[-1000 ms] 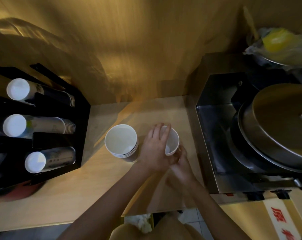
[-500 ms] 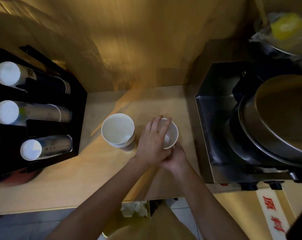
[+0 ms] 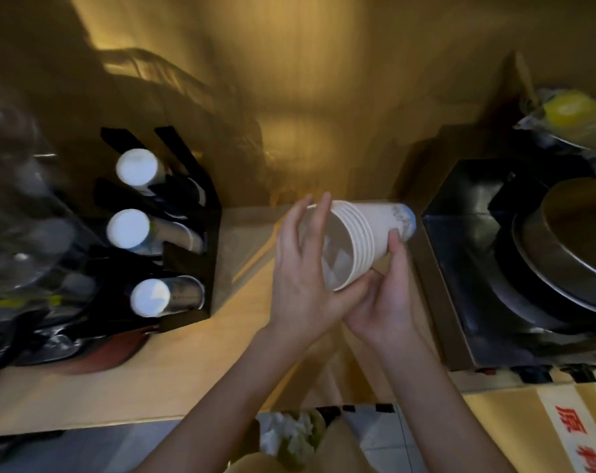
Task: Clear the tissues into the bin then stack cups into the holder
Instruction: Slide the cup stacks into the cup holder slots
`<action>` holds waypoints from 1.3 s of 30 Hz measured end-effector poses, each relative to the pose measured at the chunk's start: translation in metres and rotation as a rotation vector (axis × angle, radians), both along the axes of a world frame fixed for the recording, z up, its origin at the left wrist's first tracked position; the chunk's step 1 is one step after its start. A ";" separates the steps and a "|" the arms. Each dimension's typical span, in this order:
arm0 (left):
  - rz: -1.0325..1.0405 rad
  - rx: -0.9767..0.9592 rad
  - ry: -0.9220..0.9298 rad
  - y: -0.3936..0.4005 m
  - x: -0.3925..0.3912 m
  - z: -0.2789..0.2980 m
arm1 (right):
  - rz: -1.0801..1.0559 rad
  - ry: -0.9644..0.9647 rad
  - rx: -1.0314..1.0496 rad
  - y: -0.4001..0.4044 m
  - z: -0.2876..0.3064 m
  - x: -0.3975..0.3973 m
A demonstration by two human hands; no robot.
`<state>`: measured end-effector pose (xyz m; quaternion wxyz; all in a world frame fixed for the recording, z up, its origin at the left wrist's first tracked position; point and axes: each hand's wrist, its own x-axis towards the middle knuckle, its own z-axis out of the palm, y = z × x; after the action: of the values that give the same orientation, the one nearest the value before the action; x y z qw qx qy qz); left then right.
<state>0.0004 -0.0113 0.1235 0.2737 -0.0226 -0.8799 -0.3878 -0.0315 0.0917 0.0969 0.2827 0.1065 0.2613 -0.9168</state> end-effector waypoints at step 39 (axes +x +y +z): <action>0.209 0.353 -0.340 -0.239 0.113 -0.020 | 0.241 0.944 1.154 -0.238 -0.064 0.067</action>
<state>0.1134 -0.2500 0.1036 0.1604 0.1820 -0.8295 -0.5031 0.0353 -0.1462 0.0329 0.1386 -0.1958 0.8030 -0.5455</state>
